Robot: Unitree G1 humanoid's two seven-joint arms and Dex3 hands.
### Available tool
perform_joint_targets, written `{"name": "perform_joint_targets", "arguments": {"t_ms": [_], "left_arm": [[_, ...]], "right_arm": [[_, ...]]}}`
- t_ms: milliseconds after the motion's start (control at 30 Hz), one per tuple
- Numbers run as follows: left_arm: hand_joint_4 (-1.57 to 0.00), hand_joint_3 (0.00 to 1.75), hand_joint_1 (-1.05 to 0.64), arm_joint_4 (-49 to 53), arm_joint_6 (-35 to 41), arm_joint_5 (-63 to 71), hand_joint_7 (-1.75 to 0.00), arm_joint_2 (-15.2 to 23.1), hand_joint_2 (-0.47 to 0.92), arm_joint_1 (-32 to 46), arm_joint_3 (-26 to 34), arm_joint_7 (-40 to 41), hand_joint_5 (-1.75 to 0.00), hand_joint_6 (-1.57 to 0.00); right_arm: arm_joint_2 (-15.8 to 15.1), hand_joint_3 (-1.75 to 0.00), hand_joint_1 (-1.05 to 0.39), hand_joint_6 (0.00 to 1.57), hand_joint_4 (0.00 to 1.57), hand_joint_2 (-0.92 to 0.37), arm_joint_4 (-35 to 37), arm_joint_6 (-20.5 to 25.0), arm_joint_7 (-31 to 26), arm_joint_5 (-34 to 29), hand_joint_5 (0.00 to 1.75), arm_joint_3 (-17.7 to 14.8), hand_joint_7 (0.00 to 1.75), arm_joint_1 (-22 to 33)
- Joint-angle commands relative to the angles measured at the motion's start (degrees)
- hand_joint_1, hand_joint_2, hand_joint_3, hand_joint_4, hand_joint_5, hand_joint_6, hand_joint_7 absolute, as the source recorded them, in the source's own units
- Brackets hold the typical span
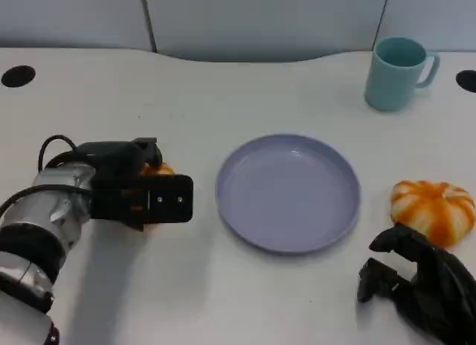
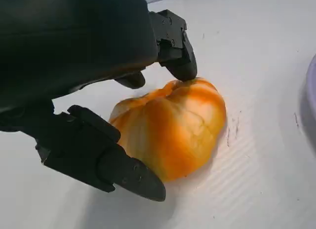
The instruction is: Grasp the bread from the table and place it into the plate.
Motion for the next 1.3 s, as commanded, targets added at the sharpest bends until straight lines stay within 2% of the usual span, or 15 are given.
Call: {"name": "perform_joint_targets", "arguments": {"t_ms": [33, 267, 433, 533, 667, 700, 767, 800, 867, 900, 1000, 1033, 1133, 1233, 1300], "left_arm": [[0.00, 0.01, -0.41, 3.0, 0.1, -0.7, -0.82, -0.3, 0.69, -1.0, -1.1, -0.8, -0.72, 0.00], [0.00, 0.01, -0.34, 8.2, 2.4, -2.0, -0.69, -2.4, 0.75, -1.3, -1.7, -1.7, -0.47, 0.00], [0.00, 0.00, -0.36, 10.2, 2.6, -0.9, -0.65, -3.5, 0.74, 0.6, -3.1, 7.9, -0.39, 0.00], [0.00, 0.01, -0.26, 11.2, 2.3, 0.4, -0.67, -3.9, 0.77, 2.1, -4.7, 16.0, -0.83, 0.00], [0.00, 0.01, -0.22, 12.1, 2.0, 0.0, -0.70, -4.3, 0.79, 2.8, -4.8, 19.6, -1.00, 0.00], [-0.05, 0.01, -0.15, 12.2, 1.9, -0.3, -0.98, -4.4, 0.81, 3.4, -4.5, 21.4, -1.28, -0.09], [-0.18, 0.00, -0.12, 12.3, 0.7, -0.9, -1.16, -4.6, 0.82, 4.5, -3.8, 25.6, -1.44, -0.20], [-0.54, 0.00, -0.15, 12.4, -0.1, -1.1, -1.15, -4.5, 0.83, 5.0, -3.5, 27.7, -1.41, -0.53], [-0.80, 0.01, -0.19, 12.5, -1.7, -1.1, -1.09, -4.4, 0.84, 5.6, -3.5, 30.8, -1.36, -0.78], [-1.09, 0.04, -0.24, 12.6, -2.2, -1.0, -1.05, -4.3, 0.88, 5.7, -3.6, 31.7, -1.39, -1.02], [-1.27, 0.06, -0.28, 12.8, -3.9, -1.1, -1.01, -4.1, 0.90, 6.0, -3.8, 33.9, -1.41, -1.18], [-1.36, 0.47, -0.41, 12.8, -4.7, -1.2, -1.36, -3.9, 0.79, 6.2, -3.7, 34.7, -1.61, -1.14], [-1.45, 1.38, -0.54, 12.8, -6.7, -2.0, -1.69, -3.5, 0.44, 6.5, -2.9, 36.4, -1.73, -1.22], [-1.47, 1.68, -0.61, 12.7, -8.0, -2.1, -1.74, -2.9, 0.37, 6.5, -2.5, 38.9, -1.74, -1.32], [-1.47, 1.73, -0.62, 12.5, -8.8, -2.2, -1.74, -2.4, 0.35, 6.1, -2.2, 40.5, -1.75, -1.33]], "right_arm": [[-0.9, -0.27, -0.64, 0.64, 0.64, -0.92, -1.3, 1.2, -0.8, 0.9, 1.64, -0.5, 1.19, 0.7], [-1.2, -0.27, -0.63, 0.63, 0.64, -0.92, -2.1, 2.1, -0.5, 1.4, 1.64, -0.6, 1.18, 1.1], [-1.3, -0.29, -0.63, 0.63, 0.65, -0.92, -1.9, 1.8, -0.1, 1.4, 1.64, -0.5, 1.18, 0.9], [-1.3, -0.28, -0.62, 0.65, 0.67, -0.92, -2.1, 2.2, -0.2, 1.7, 1.62, -0.6, 1.15, 1.1], [-1.4, -0.27, -0.63, 0.66, 0.68, -0.92, -2.0, 2.0, -0.1, 1.7, 1.61, -0.6, 1.13, 1.1], [-1.4, -0.28, -0.62, 0.66, 0.68, -0.92, -2.1, 2.2, 0.1, 1.9, 1.61, -0.7, 1.13, 1.1], [-1.5, -0.28, -0.62, 0.65, 0.67, -0.92, -2.5, 2.5, 0.1, 2.0, 1.61, -0.6, 1.12, 1.4], [-1.6, -0.28, -0.62, 0.66, 0.67, -0.92, -2.7, 2.6, 0.0, 1.9, 1.62, -0.5, 1.13, 1.6], [-1.6, -0.28, -0.62, 0.66, 0.66, -0.92, -3.3, 2.6, -0.5, 1.6, 1.62, -0.3, 1.13, 1.9], [-1.5, -0.29, -0.62, 0.66, 0.66, -0.92, -3.6, 2.6, -0.7, 1.5, 1.62, -0.2, 1.14, 2.1], [-1.5, -0.30, -0.62, 0.65, 0.66, -0.92, -3.6, 2.5, -0.7, 1.5, 1.63, -0.1, 1.15, 2.1], [-1.5, -0.29, -0.62, 0.65, 0.66, -0.92, -3.3, 2.3, -0.4, 1.6, 1.63, -0.2, 1.15, 2.0], [-1.3, -0.29, -0.63, 0.65, 0.65, -0.92, -3.5, 2.3, -0.7, 1.4, 1.63, 0.0, 1.15, 2.0], [-0.9, -0.29, -0.62, 0.64, 0.64, -0.92, -2.6, 1.8, -0.5, 1.5, 1.63, 0.0, 1.15, 1.5], [-0.4, -0.28, -0.63, 0.64, 0.64, -0.92, -2.1, 1.4, -0.9, 1.3, 1.64, 0.2, 1.16, 1.1]]}}
